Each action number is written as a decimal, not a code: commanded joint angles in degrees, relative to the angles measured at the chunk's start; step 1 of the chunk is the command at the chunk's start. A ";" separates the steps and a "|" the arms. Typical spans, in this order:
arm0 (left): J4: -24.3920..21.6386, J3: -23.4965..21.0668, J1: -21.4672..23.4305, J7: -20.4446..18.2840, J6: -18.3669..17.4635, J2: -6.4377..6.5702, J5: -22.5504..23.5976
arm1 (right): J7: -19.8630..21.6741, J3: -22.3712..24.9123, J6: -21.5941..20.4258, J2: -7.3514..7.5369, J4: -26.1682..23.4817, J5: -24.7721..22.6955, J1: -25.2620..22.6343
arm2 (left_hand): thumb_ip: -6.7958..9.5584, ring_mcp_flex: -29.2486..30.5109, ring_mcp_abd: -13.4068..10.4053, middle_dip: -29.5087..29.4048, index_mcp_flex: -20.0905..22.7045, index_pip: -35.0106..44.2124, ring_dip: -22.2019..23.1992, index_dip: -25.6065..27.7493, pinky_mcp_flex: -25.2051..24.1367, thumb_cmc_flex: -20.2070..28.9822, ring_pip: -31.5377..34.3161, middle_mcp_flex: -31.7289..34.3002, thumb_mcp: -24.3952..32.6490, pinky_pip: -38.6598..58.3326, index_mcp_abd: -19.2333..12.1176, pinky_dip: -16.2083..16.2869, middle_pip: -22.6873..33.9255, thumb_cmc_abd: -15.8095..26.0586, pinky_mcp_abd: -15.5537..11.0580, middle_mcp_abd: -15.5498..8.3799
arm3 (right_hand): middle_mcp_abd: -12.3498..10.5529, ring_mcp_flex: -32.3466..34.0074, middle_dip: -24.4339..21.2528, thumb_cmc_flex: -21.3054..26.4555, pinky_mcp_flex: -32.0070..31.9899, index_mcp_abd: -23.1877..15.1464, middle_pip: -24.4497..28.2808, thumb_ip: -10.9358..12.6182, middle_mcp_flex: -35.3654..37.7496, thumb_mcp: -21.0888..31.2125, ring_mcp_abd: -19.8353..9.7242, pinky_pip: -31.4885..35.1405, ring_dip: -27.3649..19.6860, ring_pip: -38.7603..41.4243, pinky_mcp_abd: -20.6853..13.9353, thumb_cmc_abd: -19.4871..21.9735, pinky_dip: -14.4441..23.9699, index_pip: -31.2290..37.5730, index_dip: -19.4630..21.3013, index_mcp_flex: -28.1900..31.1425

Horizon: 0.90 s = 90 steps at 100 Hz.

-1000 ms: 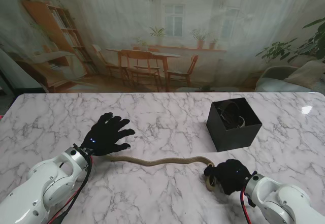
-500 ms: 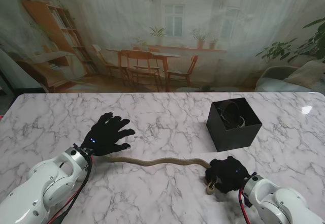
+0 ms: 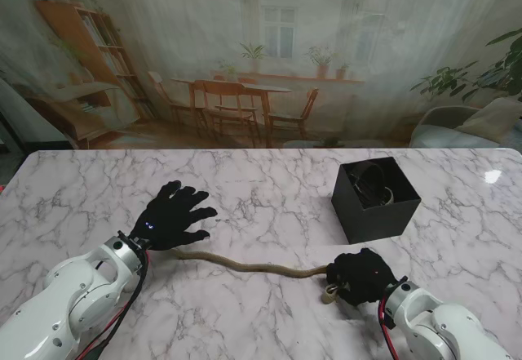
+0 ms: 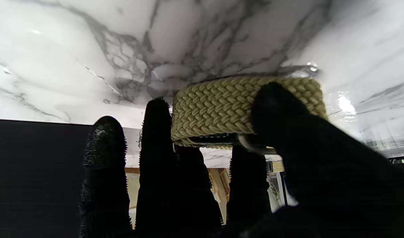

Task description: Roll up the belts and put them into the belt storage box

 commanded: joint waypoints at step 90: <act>0.50 0.47 -0.31 0.16 -0.42 -0.18 -0.29 | -9.25 -4.19 2.62 -0.99 4.87 0.21 2.18 | 0.11 0.71 0.46 1.02 -1.84 -0.79 0.10 0.04 -1.11 0.30 -1.72 0.25 -1.49 -2.51 1.57 0.76 -0.52 3.30 1.86 0.57 | -9.00 23.48 17.53 6.83 15.06 -18.93 25.02 7.14 34.83 0.00 -0.52 10.75 6.42 19.59 2.37 16.07 -3.03 -13.68 -2.25 -10.15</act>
